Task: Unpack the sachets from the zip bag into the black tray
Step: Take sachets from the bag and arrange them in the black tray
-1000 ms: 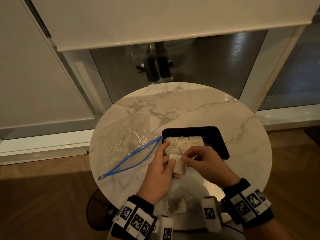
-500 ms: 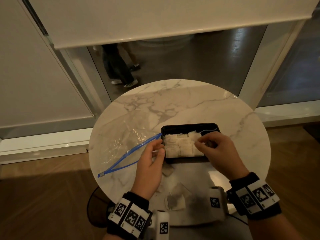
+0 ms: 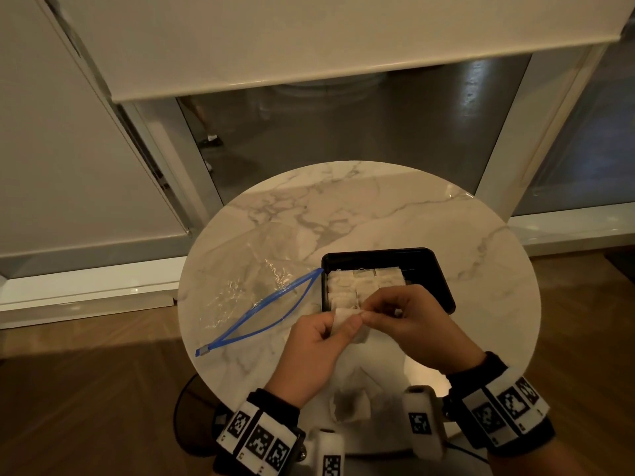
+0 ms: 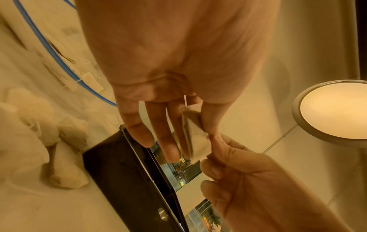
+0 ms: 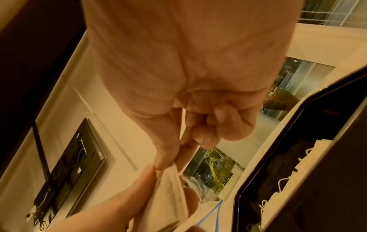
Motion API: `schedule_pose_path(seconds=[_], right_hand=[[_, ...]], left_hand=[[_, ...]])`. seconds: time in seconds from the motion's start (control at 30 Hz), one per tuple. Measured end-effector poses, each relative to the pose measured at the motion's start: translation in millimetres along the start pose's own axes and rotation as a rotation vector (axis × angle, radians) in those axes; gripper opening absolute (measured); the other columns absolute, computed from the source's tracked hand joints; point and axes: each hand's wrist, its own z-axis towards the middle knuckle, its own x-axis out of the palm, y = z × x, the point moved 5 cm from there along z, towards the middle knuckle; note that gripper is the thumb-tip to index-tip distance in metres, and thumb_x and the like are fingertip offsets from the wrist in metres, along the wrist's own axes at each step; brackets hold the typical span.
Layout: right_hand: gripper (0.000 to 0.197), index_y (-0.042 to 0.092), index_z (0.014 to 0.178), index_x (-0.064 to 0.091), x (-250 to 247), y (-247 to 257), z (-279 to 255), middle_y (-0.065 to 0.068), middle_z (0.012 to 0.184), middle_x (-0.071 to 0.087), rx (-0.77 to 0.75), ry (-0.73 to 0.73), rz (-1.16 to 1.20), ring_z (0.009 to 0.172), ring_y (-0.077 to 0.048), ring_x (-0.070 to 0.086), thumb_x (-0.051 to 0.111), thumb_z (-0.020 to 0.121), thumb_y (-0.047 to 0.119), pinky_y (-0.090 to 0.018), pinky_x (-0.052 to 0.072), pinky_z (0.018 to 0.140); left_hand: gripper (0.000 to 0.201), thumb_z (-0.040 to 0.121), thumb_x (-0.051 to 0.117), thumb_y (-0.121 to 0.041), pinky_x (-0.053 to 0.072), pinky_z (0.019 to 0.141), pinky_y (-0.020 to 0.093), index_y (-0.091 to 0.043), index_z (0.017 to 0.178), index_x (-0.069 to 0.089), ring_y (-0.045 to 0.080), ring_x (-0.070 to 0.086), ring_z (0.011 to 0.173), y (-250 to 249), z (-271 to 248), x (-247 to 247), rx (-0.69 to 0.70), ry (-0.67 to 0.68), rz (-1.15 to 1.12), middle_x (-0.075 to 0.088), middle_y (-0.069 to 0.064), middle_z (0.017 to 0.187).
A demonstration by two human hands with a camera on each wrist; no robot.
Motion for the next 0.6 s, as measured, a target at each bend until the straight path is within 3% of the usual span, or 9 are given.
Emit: schedule_pose_path(seconds=[0.07, 0.17, 0.23, 0.3, 0.33, 0.4, 0.5, 0.6], right_hand=[[0.010, 0.024, 0.082, 0.076, -0.1, -1.8, -0.2, 0.008, 0.077, 0.071, 0.004, -0.003, -0.017, 0.076, -0.018, 0.066, 0.073, 0.088, 0.016, -0.036, 0.057, 0.074], [0.015, 0.028, 0.079, 0.073, 2.6, -2.3, -2.0, 0.011, 0.075, 0.070, 0.003, 0.006, -0.025, 0.072, -0.015, 0.064, 0.072, 0.088, 0.016, -0.024, 0.054, 0.068], [0.019, 0.030, 0.076, 0.072, 1.9, -4.0, -2.2, 0.014, 0.073, 0.068, 0.013, -0.029, -0.028, 0.070, -0.015, 0.061, 0.073, 0.088, 0.015, -0.020, 0.051, 0.065], [0.018, 0.028, 0.075, 0.072, -1.6, -7.9, -1.7, 0.012, 0.072, 0.067, 0.042, -0.088, -0.007, 0.071, -0.024, 0.059, 0.073, 0.087, 0.014, -0.028, 0.053, 0.065], [0.016, 0.026, 0.076, 0.072, -2.9, -9.4, -1.4, 0.010, 0.072, 0.067, 0.054, -0.106, 0.004, 0.072, -0.028, 0.058, 0.074, 0.087, 0.014, -0.034, 0.054, 0.067], [0.014, 0.025, 0.076, 0.073, -3.3, -9.9, -0.9, 0.009, 0.072, 0.068, 0.070, -0.117, 0.012, 0.073, -0.032, 0.058, 0.074, 0.086, 0.014, -0.039, 0.055, 0.069], [0.009, 0.024, 0.081, 0.074, -1.8, -6.7, -1.6, 0.007, 0.078, 0.070, 0.086, -0.075, 0.042, 0.075, -0.030, 0.062, 0.073, 0.088, 0.018, -0.037, 0.056, 0.071], [0.002, 0.022, 0.088, 0.074, 0.0, -6.5, -2.6, 0.000, 0.085, 0.071, 0.138, 0.017, 0.100, 0.080, -0.033, 0.065, 0.073, 0.088, 0.023, -0.040, 0.057, 0.074]], left_hand=[[0.026, 0.091, 0.062, -0.036, 0.055, 0.070, 0.024, -0.017, 0.094, 0.079, 0.011, 0.069, 0.073, 2.0, 1.1, -2.1, 0.004, -0.001, 0.011, 0.076, -0.004, 0.079], [0.023, 0.094, 0.063, -0.031, 0.056, 0.074, 0.024, -0.015, 0.098, 0.079, 0.015, 0.073, 0.083, 4.2, 0.9, -2.0, -0.010, 0.020, 0.009, 0.078, 0.001, 0.088], [0.022, 0.095, 0.065, -0.033, 0.058, 0.074, 0.038, -0.017, 0.090, 0.079, 0.027, 0.073, 0.082, 6.4, 0.3, -3.7, -0.026, 0.007, 0.034, 0.078, 0.003, 0.083], [0.031, 0.095, 0.066, -0.037, 0.053, 0.076, 0.054, -0.010, 0.083, 0.077, 0.043, 0.068, 0.082, 8.7, 1.1, -5.7, -0.034, 0.004, 0.063, 0.076, 0.005, 0.079], [0.036, 0.094, 0.066, -0.038, 0.052, 0.076, 0.057, -0.005, 0.082, 0.075, 0.046, 0.065, 0.082, 9.3, 1.5, -6.4, -0.031, 0.005, 0.076, 0.076, 0.006, 0.077], [0.043, 0.093, 0.067, -0.042, 0.052, 0.076, 0.058, -0.001, 0.082, 0.073, 0.047, 0.064, 0.080, 7.8, 1.5, -7.9, -0.025, -0.005, 0.090, 0.074, 0.008, 0.075], [0.035, 0.094, 0.066, -0.041, 0.053, 0.075, 0.055, -0.009, 0.082, 0.076, 0.043, 0.067, 0.080, 5.7, -0.6, -7.3, -0.023, -0.016, 0.104, 0.075, 0.006, 0.076], [0.032, 0.096, 0.064, -0.031, 0.056, 0.076, 0.045, -0.001, 0.088, 0.073, 0.022, 0.073, 0.076, 6.3, -1.3, -8.9, -0.020, -0.048, 0.091, 0.073, 0.012, 0.076]])
